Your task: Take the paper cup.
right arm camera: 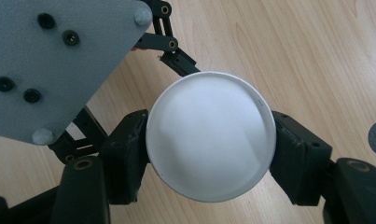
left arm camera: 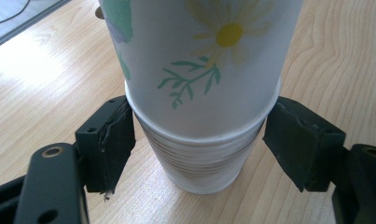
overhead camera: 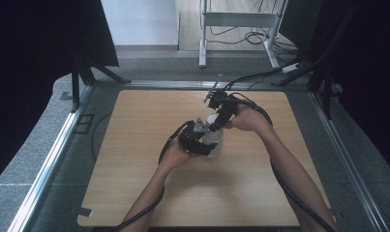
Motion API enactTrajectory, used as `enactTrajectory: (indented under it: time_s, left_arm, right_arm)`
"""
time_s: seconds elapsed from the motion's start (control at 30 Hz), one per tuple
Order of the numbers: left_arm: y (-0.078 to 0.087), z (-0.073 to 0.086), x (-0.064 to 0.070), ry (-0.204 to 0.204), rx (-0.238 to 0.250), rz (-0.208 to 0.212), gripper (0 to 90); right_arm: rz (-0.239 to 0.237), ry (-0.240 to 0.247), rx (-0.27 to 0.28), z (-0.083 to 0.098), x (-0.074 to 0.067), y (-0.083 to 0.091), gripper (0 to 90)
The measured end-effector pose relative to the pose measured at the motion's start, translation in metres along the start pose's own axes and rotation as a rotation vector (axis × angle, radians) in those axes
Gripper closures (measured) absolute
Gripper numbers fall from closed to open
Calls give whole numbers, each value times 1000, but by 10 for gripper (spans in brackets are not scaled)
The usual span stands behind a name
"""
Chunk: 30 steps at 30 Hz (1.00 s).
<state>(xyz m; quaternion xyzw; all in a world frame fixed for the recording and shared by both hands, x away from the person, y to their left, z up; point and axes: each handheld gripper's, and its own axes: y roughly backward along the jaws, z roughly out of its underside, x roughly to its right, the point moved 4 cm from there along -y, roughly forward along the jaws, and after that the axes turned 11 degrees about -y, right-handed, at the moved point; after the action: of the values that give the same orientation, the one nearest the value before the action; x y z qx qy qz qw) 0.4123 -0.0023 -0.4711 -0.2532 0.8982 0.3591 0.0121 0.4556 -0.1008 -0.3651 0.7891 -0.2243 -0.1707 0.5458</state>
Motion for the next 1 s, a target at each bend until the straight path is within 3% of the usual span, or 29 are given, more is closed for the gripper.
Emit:
enactTrajectory:
  time_s: [0.67, 1.0]
  left_arm:
    - [0, 0, 0, -11, -3, -1, 250]
    - [-1, 2, -1, 18, 9, 19, 228]
  right_arm:
    - [-16, 5, -7, -6, 0, 18, 354]
    - [-19, 8, 17, -7, -1, 32, 355]
